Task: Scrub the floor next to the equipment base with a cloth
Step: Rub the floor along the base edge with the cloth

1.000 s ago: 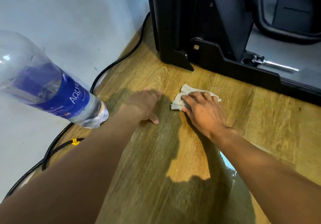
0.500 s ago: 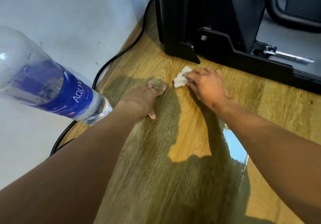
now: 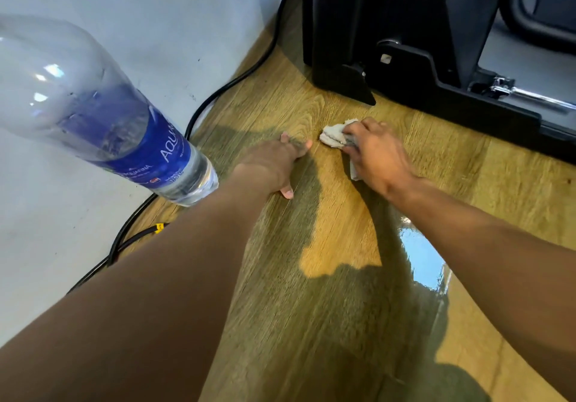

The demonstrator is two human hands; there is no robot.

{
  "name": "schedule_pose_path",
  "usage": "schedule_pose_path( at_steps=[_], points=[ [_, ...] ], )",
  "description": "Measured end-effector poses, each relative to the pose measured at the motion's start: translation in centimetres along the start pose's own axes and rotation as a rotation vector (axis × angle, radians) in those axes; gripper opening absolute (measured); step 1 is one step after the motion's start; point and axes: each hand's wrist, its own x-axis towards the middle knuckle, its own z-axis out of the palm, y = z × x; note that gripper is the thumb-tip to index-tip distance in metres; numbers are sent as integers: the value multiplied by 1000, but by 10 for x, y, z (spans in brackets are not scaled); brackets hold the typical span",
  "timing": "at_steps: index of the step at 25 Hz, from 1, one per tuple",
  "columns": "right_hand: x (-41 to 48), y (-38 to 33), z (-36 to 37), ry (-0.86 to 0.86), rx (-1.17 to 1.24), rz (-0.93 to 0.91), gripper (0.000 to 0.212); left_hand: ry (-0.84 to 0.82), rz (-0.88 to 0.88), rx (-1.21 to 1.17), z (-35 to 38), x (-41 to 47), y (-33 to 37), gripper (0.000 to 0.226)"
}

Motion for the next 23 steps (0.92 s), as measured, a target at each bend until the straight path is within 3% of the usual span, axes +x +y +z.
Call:
schedule_pose_path(
  at_steps=[2,5,7,10,11,14,16,19,23],
  points=[
    [-31,-18,12,8,-31,-81,28,19,14,-8,2,-1,-1,114],
    [-79,-25,19,-89,-36,-423,30,29,-11,-34,5,-6,-4,113],
    [-64,-18,11,-103,-24,-388,28,16,-44,-70,2,-8,-5,113],
    [-56,-24,13,-4,5,-108,28,1,-73,-127,-2,-13,-5,114],
    [-68,-34,20,-1,-13,-130,29,13,-82,-134,-1,-16,-3,112],
    [-105,-50,28,-108,-69,-427,31,104,-172,-196,6,-26,-1,100],
    [-92,-41,17,-100,-50,-385,29,117,-182,-217,14,-34,-2,91],
    [-88,-41,13,-22,-48,-225,22,2,-94,-134,25,-46,-9,103],
    [-149,-70,28,-139,-45,-606,32,-7,-92,-172,30,-49,-13,110]
  ],
)
